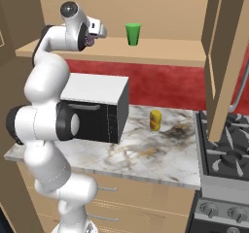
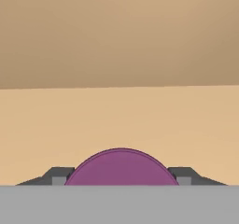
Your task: Pick the jam and cereal from the counter and place them in the cabinets closest to them.
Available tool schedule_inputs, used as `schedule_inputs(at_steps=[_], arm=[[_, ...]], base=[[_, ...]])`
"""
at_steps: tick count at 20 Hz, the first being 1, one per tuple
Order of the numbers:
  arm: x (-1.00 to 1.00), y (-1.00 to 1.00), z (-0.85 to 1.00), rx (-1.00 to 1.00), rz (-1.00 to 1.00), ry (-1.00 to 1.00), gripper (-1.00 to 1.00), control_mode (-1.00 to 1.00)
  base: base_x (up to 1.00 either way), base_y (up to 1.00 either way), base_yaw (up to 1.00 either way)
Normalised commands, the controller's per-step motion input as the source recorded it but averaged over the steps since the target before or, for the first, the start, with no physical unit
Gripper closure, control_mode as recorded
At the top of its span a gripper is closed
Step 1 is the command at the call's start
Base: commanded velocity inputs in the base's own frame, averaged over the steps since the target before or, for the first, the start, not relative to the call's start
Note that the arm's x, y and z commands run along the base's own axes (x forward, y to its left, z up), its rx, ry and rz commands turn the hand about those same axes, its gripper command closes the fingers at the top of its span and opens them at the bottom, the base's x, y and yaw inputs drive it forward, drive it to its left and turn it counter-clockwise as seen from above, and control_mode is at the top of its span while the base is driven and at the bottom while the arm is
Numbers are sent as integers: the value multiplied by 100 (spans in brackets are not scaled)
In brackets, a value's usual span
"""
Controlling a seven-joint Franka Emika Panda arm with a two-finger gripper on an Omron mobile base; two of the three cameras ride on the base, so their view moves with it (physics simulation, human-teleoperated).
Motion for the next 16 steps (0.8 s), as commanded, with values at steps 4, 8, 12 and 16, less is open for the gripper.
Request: schedule_inputs(at_steps=[4,8,12,16], arm=[[45,3,-2,0,0,0,-100,-100],[34,6,0,0,0,0,-100,-100],[18,0,0,0,-1,0,-100,-100],[0,0,0,0,0,4,-100,-100]], base=[[0,0,0],[0,0,0],[0,0,0],[0,0,0]])
